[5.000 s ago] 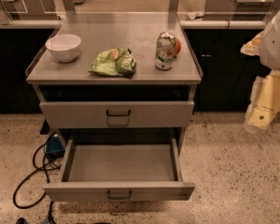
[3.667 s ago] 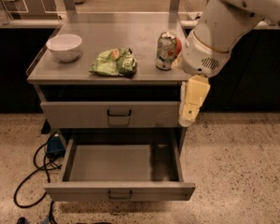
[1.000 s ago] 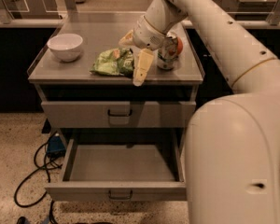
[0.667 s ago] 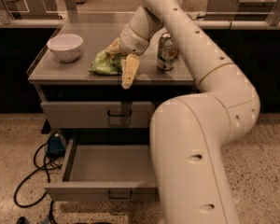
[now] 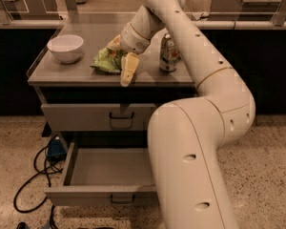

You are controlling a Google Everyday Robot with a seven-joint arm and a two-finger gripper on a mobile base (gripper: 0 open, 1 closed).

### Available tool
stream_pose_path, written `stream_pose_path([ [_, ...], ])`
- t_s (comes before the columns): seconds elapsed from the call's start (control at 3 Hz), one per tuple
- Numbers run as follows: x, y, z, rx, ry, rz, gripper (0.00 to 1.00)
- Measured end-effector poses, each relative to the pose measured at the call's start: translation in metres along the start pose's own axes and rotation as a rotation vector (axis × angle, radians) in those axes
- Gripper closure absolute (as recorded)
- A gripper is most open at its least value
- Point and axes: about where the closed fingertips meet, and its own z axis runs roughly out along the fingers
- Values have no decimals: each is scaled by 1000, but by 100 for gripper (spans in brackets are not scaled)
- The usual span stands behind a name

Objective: Place green jalapeno chip bag into middle drawer

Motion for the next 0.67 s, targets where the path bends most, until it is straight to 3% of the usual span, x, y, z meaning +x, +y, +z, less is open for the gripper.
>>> stream_pose_path([
  [0.67,0,0,0,0,0,0,42],
])
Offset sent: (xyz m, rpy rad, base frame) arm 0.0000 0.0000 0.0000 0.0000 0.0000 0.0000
